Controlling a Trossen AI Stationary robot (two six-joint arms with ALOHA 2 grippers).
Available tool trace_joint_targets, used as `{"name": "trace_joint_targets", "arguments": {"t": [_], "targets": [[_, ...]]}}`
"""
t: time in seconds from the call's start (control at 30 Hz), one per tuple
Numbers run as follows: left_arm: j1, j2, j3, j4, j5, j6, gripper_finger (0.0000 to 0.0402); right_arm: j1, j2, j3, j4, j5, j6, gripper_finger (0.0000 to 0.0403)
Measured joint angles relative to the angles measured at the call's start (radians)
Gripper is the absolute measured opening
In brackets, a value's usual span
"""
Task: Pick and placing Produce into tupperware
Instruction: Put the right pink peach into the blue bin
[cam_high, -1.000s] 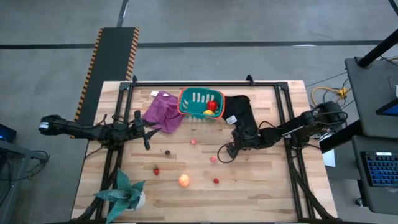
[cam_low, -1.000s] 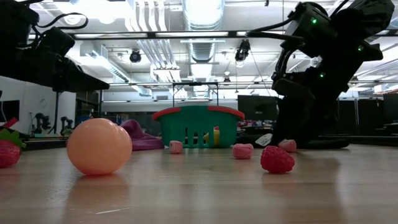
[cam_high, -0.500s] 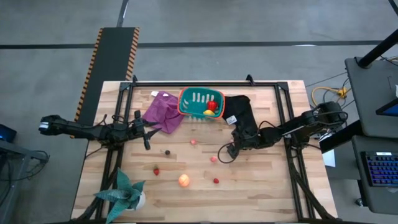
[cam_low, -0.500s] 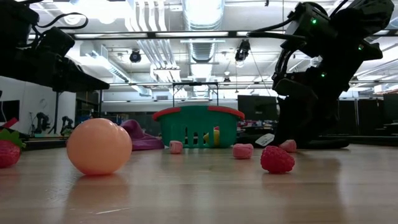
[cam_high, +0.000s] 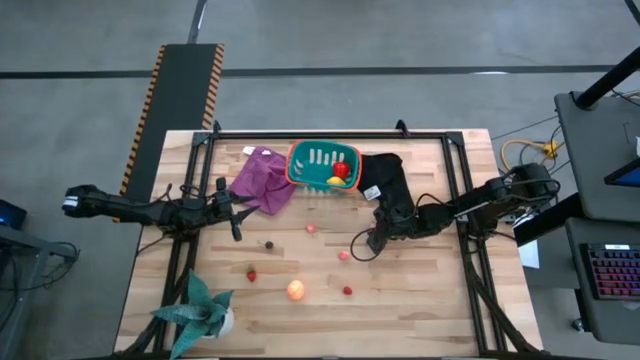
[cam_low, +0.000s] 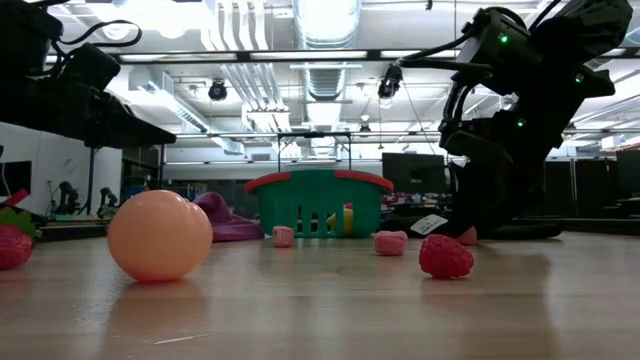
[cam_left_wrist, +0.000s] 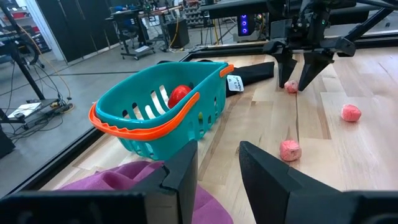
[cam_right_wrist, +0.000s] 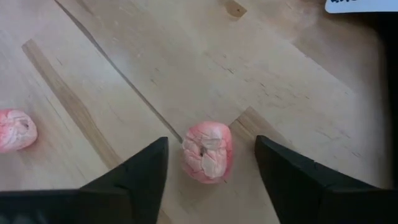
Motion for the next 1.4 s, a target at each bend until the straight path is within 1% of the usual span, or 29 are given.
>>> {"name": "trace_joint_targets", "arguments": {"t": [0.57,0.7,1.0,1.2,1.4], "targets": [[0.0,0.0,0.0,0.0,0.0,0.0,0.0105,0.001,0.0,-0.001,0.009,-0.031,-0.009,0.0093],[0.0,0.0,0.0,0.0,0.0,0.0,0.0105,0.002,0.0,0.0,0.013,-0.042,-0.009,0.0072],[0.0,0.0,0.0,0.0,0.0,0.0,0.0105,0.003,-0.021,-0.003,0.007,-0.053,-0.01,0.0064],[0.0,0.0,0.0,-0.001,0.0,0.0,0.0105,0.003,-0.055,-0.003,0.012,-0.039,-0.022,0.0063],[0.0,0.0,0.0,-0.001,0.0,0.0,0.0105,0.003,-0.098,-0.003,0.034,-0.023,-0.069,0.0063]]}}
